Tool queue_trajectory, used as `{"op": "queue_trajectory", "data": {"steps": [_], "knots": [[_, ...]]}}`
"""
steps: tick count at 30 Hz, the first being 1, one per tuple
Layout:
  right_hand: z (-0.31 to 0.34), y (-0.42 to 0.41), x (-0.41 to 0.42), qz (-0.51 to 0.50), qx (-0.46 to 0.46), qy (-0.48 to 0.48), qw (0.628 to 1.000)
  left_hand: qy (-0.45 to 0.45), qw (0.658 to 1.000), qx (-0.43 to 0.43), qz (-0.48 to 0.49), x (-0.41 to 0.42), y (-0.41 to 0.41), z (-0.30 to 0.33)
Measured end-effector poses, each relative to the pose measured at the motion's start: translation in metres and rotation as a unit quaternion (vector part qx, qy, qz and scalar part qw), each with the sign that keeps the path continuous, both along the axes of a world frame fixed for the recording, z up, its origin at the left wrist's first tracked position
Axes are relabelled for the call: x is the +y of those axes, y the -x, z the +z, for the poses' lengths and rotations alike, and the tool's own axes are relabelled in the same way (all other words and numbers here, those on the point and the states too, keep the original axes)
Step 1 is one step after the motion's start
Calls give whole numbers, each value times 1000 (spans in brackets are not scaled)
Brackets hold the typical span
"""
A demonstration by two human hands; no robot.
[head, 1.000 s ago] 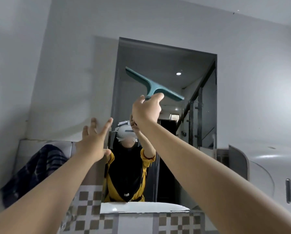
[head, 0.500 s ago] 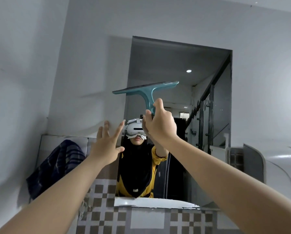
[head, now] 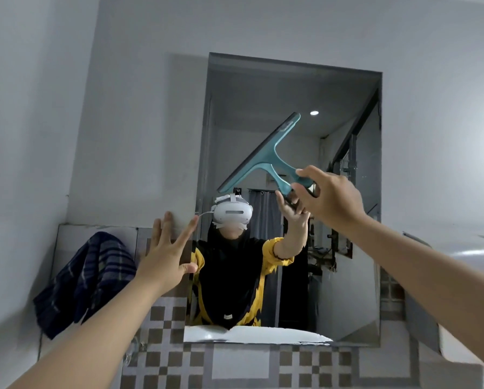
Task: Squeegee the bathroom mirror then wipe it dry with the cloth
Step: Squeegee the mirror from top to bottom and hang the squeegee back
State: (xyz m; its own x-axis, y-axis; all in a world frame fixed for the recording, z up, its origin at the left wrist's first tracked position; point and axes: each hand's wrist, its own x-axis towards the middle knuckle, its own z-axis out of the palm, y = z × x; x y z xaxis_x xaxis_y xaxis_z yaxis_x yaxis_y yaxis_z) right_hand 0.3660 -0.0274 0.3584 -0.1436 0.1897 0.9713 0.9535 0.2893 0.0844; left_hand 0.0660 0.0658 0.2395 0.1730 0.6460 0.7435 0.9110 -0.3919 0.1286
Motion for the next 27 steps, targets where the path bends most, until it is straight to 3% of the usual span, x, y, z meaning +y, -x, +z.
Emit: {"op": "queue_trajectory", "data": {"steps": [12,19,27], "knots": [[8,-50,-25,-32,-26,26,999,23,998,-11,50,-6,-9,1],[-4,-101,-36,-46,72,30,996,-4,998,-20,67,2,-12,-3],[-29,-105,-32,12,149,47,988,-20,996,-15,89,16,-10,-7]]}}
